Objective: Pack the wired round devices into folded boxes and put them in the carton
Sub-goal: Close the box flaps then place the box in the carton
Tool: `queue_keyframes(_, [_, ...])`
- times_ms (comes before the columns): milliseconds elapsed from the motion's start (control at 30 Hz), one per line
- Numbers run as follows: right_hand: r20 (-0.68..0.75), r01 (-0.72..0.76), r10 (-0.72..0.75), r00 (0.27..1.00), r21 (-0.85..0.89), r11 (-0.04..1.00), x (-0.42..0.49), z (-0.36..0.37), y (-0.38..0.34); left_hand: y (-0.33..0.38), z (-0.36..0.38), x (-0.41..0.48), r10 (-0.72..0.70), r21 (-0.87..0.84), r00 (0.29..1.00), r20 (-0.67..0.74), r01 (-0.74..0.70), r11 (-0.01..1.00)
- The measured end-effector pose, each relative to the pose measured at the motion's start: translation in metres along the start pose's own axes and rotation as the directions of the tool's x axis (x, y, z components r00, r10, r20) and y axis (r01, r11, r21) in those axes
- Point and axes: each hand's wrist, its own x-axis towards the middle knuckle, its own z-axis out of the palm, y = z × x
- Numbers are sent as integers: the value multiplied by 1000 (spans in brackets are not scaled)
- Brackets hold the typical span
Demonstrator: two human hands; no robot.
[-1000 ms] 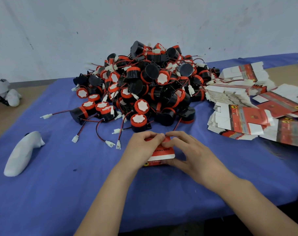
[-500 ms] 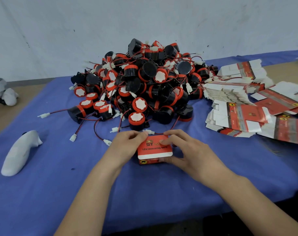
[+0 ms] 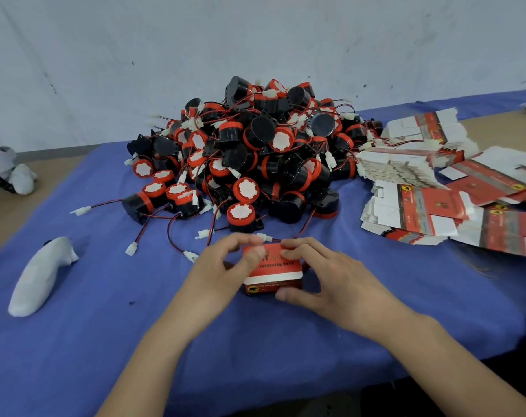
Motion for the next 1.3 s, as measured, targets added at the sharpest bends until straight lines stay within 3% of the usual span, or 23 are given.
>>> queue_keyframes(200, [16, -26, 24, 1000, 77, 997, 0, -5, -3, -7, -8, -15, 53, 54, 984, 169, -63, 997])
queue_keyframes(600, [-77, 7, 6, 997, 167, 986, 2, 2, -1, -7, 1, -15, 243, 286, 966, 88, -259, 923])
queue_keyframes(933, [-119, -33, 62, 991, 237, 971, 2, 6, 0, -15, 17, -13, 287, 242, 958, -16, -275, 930])
queue_keyframes(1300, [-126, -4, 36, 991, 239, 971, 2, 7, 3, -23, 6, -14, 338, 312, 937, 95, -350, 883])
